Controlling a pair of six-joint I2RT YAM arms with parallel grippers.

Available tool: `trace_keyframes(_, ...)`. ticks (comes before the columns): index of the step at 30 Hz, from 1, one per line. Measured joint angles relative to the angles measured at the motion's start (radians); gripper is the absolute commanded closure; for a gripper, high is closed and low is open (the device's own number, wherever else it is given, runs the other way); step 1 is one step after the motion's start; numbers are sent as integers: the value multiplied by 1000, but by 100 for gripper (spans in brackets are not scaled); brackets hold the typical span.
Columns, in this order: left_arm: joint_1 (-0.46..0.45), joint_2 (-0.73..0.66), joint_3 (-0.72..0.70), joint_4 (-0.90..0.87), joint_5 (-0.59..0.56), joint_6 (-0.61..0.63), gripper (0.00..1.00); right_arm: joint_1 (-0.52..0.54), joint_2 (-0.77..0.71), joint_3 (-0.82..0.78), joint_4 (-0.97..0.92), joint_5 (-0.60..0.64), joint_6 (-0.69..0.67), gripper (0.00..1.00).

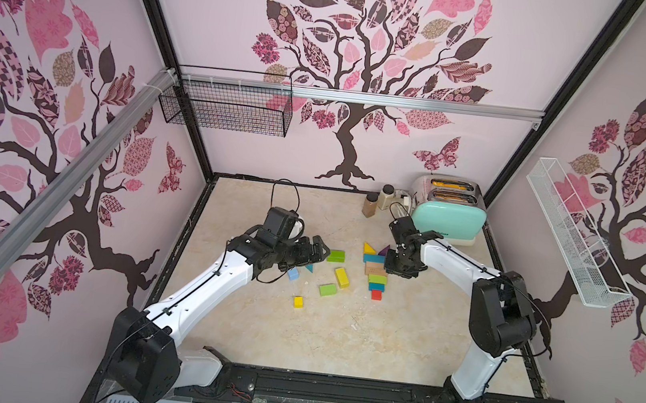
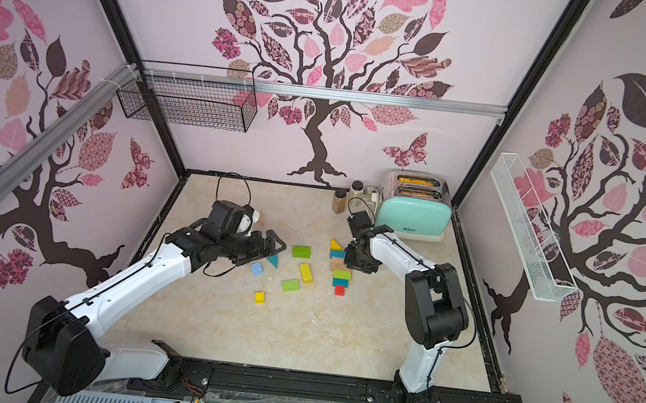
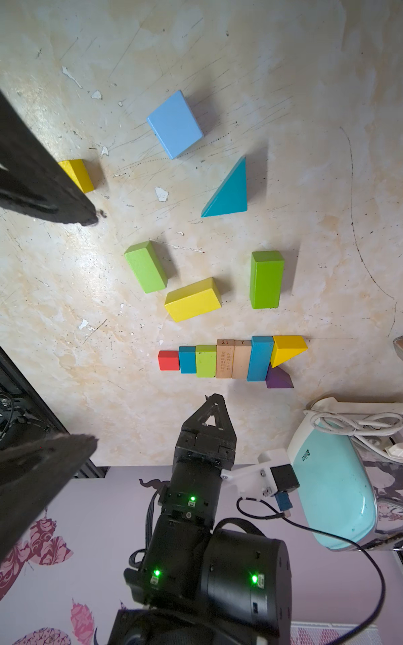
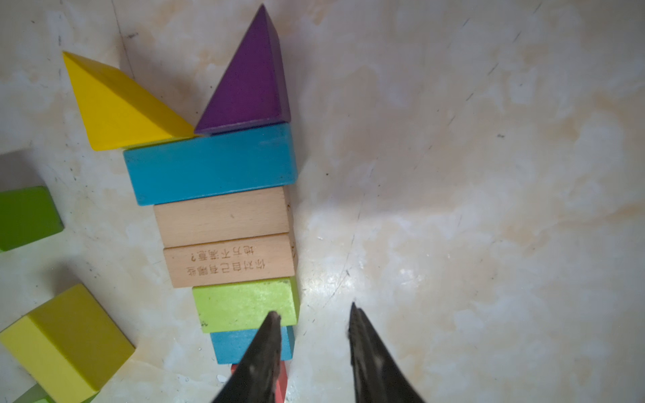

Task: Assemble a carrot with building blocks
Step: Adjust the building block at the center of the board.

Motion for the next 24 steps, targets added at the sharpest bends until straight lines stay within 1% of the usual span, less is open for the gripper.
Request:
trace_keyframes(10,0,0,-4,0,0,-2,2,0,39,-69,10,10,3,66)
trace_keyframes(24,0,0,-5,0,-1,-8,2,0,56,-74,47,-27,3,67)
